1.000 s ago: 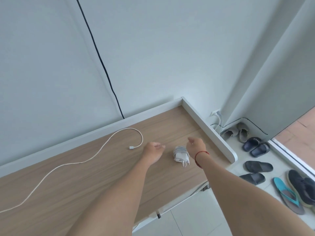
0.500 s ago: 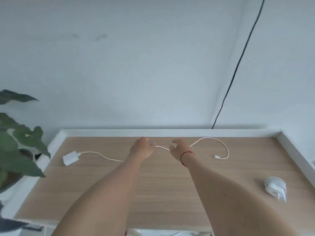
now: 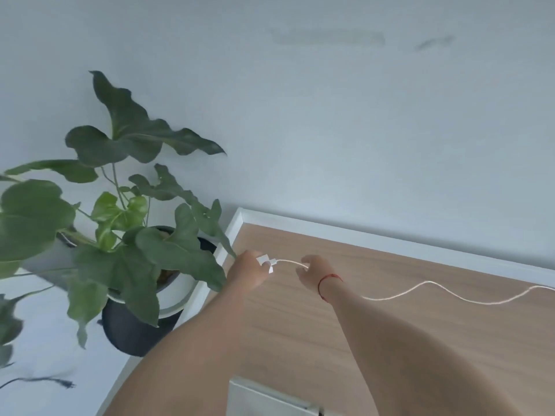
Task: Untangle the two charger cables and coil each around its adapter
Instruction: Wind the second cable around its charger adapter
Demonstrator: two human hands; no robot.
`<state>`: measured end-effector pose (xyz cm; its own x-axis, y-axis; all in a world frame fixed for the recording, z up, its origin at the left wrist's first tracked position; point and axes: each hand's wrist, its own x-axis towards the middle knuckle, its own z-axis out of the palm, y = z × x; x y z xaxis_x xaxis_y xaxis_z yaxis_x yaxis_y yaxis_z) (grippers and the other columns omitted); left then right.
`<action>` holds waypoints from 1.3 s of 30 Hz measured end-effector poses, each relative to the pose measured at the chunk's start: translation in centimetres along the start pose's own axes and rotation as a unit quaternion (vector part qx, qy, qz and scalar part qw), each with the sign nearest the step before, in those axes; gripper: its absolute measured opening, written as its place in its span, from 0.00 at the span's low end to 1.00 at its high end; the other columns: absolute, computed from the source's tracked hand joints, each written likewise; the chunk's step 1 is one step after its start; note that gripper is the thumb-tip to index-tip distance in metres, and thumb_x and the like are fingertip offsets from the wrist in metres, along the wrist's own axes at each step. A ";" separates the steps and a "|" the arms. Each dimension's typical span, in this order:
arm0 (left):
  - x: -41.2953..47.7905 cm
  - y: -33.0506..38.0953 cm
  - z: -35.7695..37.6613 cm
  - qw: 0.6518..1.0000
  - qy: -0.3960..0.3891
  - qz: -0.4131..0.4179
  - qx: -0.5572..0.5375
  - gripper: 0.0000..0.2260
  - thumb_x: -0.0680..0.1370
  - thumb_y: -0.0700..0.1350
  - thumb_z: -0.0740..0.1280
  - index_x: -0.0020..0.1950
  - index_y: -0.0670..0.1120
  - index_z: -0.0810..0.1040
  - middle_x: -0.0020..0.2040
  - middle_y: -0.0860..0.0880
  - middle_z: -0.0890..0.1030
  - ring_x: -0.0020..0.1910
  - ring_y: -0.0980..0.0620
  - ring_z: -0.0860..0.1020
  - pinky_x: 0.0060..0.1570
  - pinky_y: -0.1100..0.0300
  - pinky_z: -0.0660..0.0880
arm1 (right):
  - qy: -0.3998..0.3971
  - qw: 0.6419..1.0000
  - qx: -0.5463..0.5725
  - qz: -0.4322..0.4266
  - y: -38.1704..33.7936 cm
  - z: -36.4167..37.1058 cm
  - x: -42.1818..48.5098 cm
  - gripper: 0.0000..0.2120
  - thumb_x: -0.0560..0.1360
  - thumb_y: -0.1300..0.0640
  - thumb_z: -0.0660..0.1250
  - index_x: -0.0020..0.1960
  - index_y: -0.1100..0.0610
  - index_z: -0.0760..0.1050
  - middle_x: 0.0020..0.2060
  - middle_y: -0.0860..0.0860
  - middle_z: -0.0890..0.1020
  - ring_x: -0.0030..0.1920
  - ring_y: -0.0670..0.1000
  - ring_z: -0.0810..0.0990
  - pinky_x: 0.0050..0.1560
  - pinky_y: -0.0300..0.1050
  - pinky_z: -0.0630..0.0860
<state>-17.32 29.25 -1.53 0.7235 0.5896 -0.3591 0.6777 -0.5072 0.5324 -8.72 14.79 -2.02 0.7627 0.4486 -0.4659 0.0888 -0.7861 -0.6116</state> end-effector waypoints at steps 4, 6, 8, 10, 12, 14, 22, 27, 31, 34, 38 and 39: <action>2.5 -1.7 0.8 0.999 -0.035 0.010 -0.005 0.22 0.79 0.50 0.63 0.73 0.49 0.69 0.72 0.50 0.69 0.68 0.48 0.71 0.60 0.57 0.71 | -0.007 0.999 -0.041 0.030 0.1 2.2 2.2 0.22 0.79 0.56 0.61 0.72 0.56 0.66 0.69 0.52 0.70 0.68 0.53 0.71 0.65 0.41 0.66; 3.6 -2.0 1.3 0.998 -0.049 0.025 0.011 0.22 0.79 0.49 0.64 0.73 0.49 0.68 0.71 0.48 0.68 0.68 0.47 0.69 0.62 0.55 0.70 | -0.011 0.998 -0.056 0.040 0.6 2.8 3.1 0.24 0.78 0.57 0.62 0.73 0.56 0.64 0.70 0.52 0.69 0.69 0.53 0.70 0.66 0.42 0.66; 4.5 -2.4 1.8 0.997 -0.055 0.047 0.036 0.23 0.78 0.46 0.65 0.73 0.48 0.68 0.73 0.45 0.65 0.70 0.45 0.66 0.63 0.54 0.69 | -0.013 0.995 -0.085 0.041 1.2 3.4 4.1 0.27 0.76 0.58 0.64 0.73 0.56 0.64 0.70 0.52 0.69 0.69 0.54 0.69 0.66 0.43 0.67; 5.2 -2.9 2.4 0.994 -0.062 0.069 0.063 0.26 0.78 0.45 0.66 0.75 0.48 0.64 0.77 0.44 0.57 0.74 0.44 0.61 0.68 0.53 0.65 | -0.006 0.992 -0.115 0.048 1.9 4.0 4.9 0.26 0.74 0.58 0.65 0.72 0.54 0.65 0.68 0.53 0.71 0.68 0.55 0.70 0.65 0.46 0.70; 5.8 -3.5 2.9 0.991 -0.084 0.075 0.071 0.29 0.77 0.46 0.67 0.77 0.50 0.61 0.77 0.47 0.58 0.74 0.46 0.60 0.69 0.53 0.64 | 0.010 0.988 -0.140 0.064 2.4 4.6 5.3 0.22 0.75 0.57 0.64 0.68 0.53 0.68 0.64 0.53 0.72 0.65 0.56 0.71 0.61 0.47 0.70; 6.2 -3.6 3.3 0.990 -0.095 0.071 0.083 0.30 0.76 0.47 0.69 0.76 0.51 0.62 0.74 0.50 0.65 0.72 0.47 0.64 0.67 0.54 0.67 | 0.025 0.984 -0.159 0.083 3.0 5.1 5.4 0.16 0.76 0.56 0.63 0.63 0.54 0.70 0.61 0.53 0.74 0.62 0.56 0.73 0.58 0.47 0.71; 5.6 -2.4 5.1 0.984 -0.146 0.025 0.099 0.24 0.71 0.46 0.72 0.66 0.47 0.71 0.62 0.47 0.71 0.62 0.45 0.69 0.56 0.52 0.75 | 0.016 0.985 -0.113 0.132 4.8 5.6 4.3 0.14 0.79 0.58 0.58 0.63 0.59 0.71 0.60 0.56 0.77 0.61 0.58 0.75 0.56 0.48 0.73; 4.3 1.9 4.7 0.985 -0.160 0.008 0.059 0.18 0.67 0.50 0.71 0.52 0.48 0.70 0.46 0.53 0.74 0.44 0.49 0.77 0.42 0.58 0.76 | 0.067 0.992 0.025 0.106 5.3 0.4 2.5 0.08 0.79 0.54 0.59 0.54 0.57 0.71 0.48 0.53 0.78 0.44 0.54 0.75 0.44 0.44 0.71; 2.1 8.6 5.0 0.984 -0.155 0.073 0.044 0.21 0.67 0.55 0.71 0.56 0.50 0.70 0.51 0.52 0.75 0.45 0.49 0.79 0.43 0.56 0.78 | 0.127 0.984 0.093 0.085 7.1 -5.4 -0.1 0.04 0.78 0.53 0.60 0.48 0.54 0.69 0.45 0.52 0.78 0.39 0.54 0.75 0.40 0.42 0.70; 0.0 13.8 5.7 0.977 -0.178 0.106 0.047 0.21 0.67 0.57 0.70 0.54 0.48 0.72 0.42 0.51 0.77 0.36 0.50 0.77 0.37 0.58 0.75 | 0.149 0.980 0.101 0.082 9.3 -9.4 -2.5 0.07 0.79 0.53 0.57 0.51 0.56 0.69 0.44 0.51 0.76 0.32 0.50 0.72 0.32 0.41 0.66; -3.7 19.9 8.1 0.975 -0.186 0.114 0.039 0.19 0.70 0.62 0.66 0.47 0.48 0.69 0.32 0.50 0.71 0.27 0.48 0.69 0.35 0.60 0.65 | 0.181 0.972 0.128 0.083 12.7 -13.3 -5.6 0.10 0.78 0.54 0.56 0.42 0.57 0.70 0.36 0.54 0.76 0.28 0.53 0.72 0.33 0.45 0.73; -4.7 21.2 8.8 0.975 -0.190 0.112 0.014 0.17 0.70 0.62 0.64 0.45 0.48 0.69 0.33 0.50 0.71 0.27 0.48 0.69 0.37 0.60 0.67 | 0.180 0.971 0.129 0.087 13.5 -14.2 -6.5 0.12 0.78 0.54 0.56 0.39 0.57 0.69 0.32 0.54 0.75 0.26 0.54 0.72 0.34 0.47 0.74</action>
<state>-5.24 10.20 4.70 0.8468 0.1881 -0.4975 0.4960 -0.6171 0.6109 -3.44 -4.76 1.86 0.9305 0.1050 -0.3508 -0.1888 -0.6835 -0.7051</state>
